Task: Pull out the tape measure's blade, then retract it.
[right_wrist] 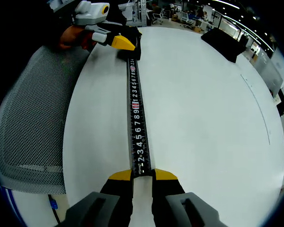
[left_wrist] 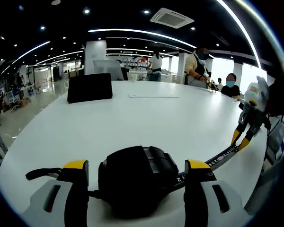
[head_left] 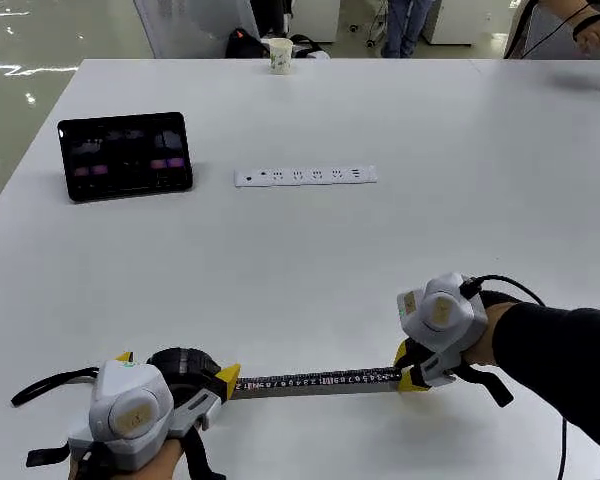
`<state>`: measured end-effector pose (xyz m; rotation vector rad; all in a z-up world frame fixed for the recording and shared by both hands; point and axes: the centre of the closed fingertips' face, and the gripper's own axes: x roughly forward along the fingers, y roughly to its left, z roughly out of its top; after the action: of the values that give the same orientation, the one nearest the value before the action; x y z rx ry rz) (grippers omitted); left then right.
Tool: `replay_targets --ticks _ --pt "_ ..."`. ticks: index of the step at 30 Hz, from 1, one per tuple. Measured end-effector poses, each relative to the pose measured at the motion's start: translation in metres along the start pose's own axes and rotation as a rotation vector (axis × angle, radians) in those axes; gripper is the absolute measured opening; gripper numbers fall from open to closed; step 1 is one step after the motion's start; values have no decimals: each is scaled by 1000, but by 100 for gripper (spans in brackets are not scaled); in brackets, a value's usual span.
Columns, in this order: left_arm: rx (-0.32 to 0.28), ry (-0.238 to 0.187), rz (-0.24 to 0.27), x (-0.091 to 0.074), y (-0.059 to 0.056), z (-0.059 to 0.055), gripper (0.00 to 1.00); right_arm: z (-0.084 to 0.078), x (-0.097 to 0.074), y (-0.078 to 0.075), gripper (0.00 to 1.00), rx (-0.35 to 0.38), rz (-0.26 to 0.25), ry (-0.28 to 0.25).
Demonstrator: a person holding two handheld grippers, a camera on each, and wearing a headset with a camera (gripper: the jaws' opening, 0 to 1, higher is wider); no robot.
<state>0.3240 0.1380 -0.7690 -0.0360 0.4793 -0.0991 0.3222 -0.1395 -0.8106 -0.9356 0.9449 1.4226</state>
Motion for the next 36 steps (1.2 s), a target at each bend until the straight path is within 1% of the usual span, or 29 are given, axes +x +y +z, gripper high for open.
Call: replay_targets --ticks 2,5,6,7,8,12,14,15,16,17,19,21,25,27,28,32,36 --pt "-4 8 -1 0 -1 -1 78 1 1 0 11 -12 -7 12" --pt "-22 19 -1 0 -1 -2 73 1 1 -1 11 14 -15 32" --pt "-53 45 -21 0 -6 -5 69 1 1 -1 11 19 -17 37" --pt "-44 41 9 0 0 -3 67 1 1 -1 11 24 -18 42" --pt "-53 40 -3 1 -3 -2 67 1 1 -1 11 28 -18 47" --pt "-57 45 -1 0 -4 -3 68 1 2 -2 11 40 -15 75" --pt "-66 46 5 1 -2 -3 67 1 2 -3 11 42 -11 91" --pt "-89 46 15 1 0 -3 66 1 2 -3 11 34 -6 101" --pt "-96 49 20 0 2 -3 63 0 3 -3 11 25 -3 107" --pt "-93 50 8 1 1 -3 63 1 3 -4 11 22 -2 111" --pt "-87 54 6 1 1 -4 63 0 2 -4 11 25 1 118" --pt "-77 68 5 1 1 -4 62 -1 2 -4 11 19 4 117" --pt "-50 79 3 1 0 -5 62 -1 1 -5 11 30 -1 96" --pt "-24 86 2 2 0 -6 61 0 1 -5 11 40 -4 80" --pt "-21 84 0 3 0 -6 61 0 1 -5 11 63 -7 73" --pt "-20 87 -1 3 0 -7 61 0 3 -4 11 44 -16 78" --pt "-13 85 -1 3 0 -7 61 1 3 -4 11 58 -30 73"
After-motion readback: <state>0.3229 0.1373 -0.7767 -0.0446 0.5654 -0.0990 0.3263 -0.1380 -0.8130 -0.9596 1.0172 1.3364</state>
